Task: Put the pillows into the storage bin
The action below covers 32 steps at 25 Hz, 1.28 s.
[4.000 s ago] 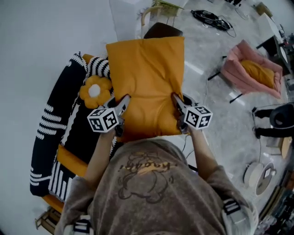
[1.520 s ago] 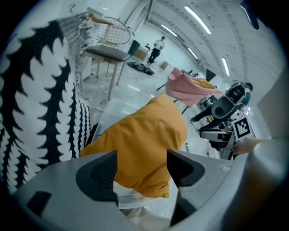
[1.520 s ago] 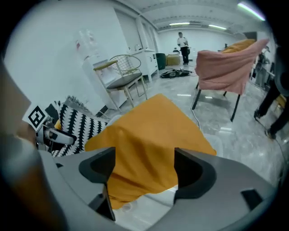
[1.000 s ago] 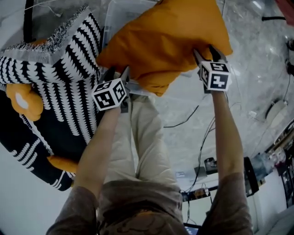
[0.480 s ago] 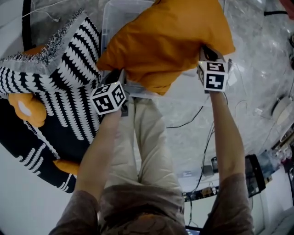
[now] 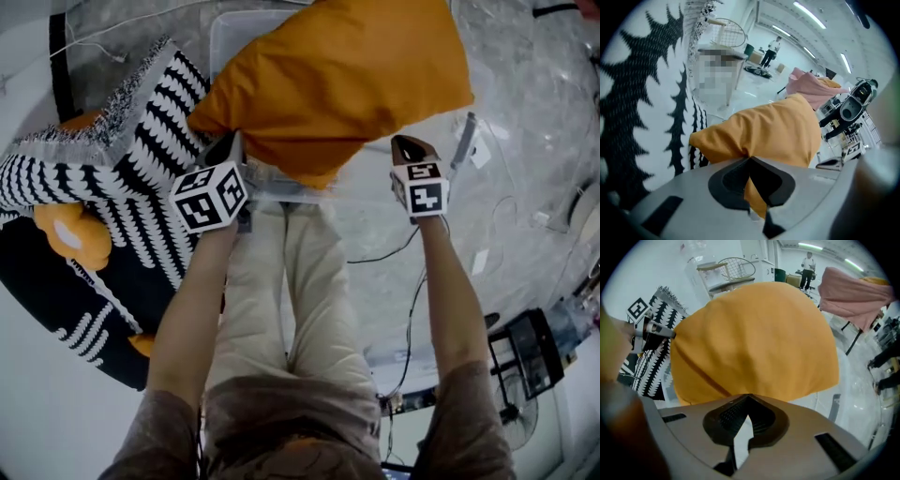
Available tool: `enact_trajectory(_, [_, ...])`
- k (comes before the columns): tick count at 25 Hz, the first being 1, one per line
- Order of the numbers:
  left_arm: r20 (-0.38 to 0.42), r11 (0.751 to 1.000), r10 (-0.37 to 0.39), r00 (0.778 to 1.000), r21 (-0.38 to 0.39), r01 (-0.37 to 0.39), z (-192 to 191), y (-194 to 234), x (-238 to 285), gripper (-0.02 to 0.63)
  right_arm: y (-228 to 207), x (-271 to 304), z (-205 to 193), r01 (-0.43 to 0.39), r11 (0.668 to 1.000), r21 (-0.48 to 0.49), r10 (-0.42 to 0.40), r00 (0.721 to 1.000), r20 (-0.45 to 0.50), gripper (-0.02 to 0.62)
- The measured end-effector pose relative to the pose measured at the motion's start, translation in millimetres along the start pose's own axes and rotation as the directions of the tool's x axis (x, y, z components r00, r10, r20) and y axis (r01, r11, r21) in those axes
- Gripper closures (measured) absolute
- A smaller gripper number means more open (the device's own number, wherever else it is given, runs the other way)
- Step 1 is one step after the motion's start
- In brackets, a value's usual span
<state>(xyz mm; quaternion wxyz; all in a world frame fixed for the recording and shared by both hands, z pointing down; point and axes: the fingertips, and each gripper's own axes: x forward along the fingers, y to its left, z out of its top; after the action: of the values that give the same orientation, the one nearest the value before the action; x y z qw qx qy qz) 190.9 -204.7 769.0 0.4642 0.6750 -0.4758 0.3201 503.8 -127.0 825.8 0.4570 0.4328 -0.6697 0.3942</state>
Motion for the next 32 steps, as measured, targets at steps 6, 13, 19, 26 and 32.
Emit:
enact_trajectory(6, [0.120,0.997,0.029,0.992,0.071,-0.038,75,3,-3,0.592,2,1,-8,-0.009,0.994,0.110,0.005,0.999,0.040,0.592])
enact_trajectory(13, [0.140,0.999,0.010,0.990,0.035,-0.015,82,-14,-1,0.529,-4,-11,26,0.000,0.991,0.137,-0.015,0.994,0.108,0.592])
enact_trajectory(19, [0.116,1.000,-0.018,0.993,0.024,0.015,71,-19,-1,0.528,-4,-19,39,0.001,0.992,0.128,-0.019,0.990,0.138,0.592])
enact_trajectory(26, [0.116,1.000,-0.030,0.993,0.009,0.029,73,-19,-7,0.529,4,-27,61,-0.022,0.996,0.084,0.009,0.988,0.156,0.591])
enact_trajectory(32, [0.181,0.999,-0.049,0.982,-0.001,0.050,84,-37,-57,0.528,45,-63,108,-0.104,0.993,0.048,0.090,0.967,0.237,0.591])
